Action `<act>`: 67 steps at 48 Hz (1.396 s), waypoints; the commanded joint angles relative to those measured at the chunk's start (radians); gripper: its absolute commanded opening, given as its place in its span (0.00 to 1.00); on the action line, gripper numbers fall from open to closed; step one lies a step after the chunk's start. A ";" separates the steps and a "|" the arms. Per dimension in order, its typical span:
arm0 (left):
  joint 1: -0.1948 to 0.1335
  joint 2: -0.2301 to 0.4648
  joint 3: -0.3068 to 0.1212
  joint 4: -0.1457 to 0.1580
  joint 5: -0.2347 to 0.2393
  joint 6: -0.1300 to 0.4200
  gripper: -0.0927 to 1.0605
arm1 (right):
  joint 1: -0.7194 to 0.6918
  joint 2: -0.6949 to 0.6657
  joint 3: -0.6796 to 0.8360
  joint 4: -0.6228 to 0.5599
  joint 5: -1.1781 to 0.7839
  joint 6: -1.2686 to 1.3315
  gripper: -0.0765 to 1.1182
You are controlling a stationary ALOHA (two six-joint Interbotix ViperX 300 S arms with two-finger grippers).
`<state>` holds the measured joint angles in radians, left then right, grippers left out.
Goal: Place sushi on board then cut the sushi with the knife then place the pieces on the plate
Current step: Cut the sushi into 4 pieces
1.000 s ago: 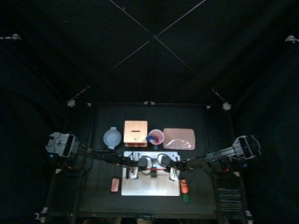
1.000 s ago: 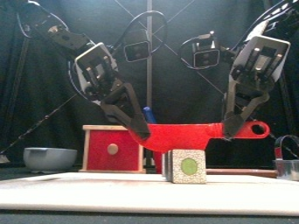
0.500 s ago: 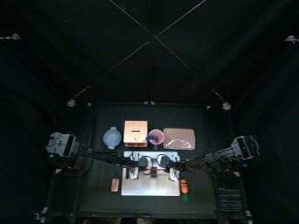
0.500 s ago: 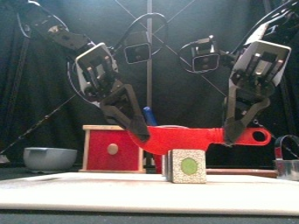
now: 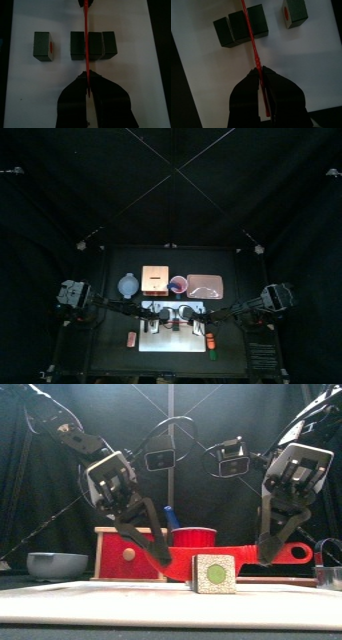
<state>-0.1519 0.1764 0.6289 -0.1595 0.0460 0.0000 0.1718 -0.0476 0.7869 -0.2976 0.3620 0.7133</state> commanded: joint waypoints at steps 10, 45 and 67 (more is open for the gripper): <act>-0.029 0.002 0.003 -0.038 0.008 -0.002 0.44 | 0.012 0.009 -0.002 0.052 0.012 0.005 0.25; -0.055 -0.130 0.008 -0.071 0.012 0.003 0.43 | 0.034 -0.124 -0.066 0.015 0.140 0.003 0.25; -0.114 -0.114 0.000 -0.126 0.005 -0.002 0.43 | 0.078 -0.114 -0.066 0.057 0.130 0.009 0.25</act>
<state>-0.2316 0.0660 0.6381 -0.2730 0.0491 0.0000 0.2546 -0.1473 0.7210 -0.2470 0.4847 0.7118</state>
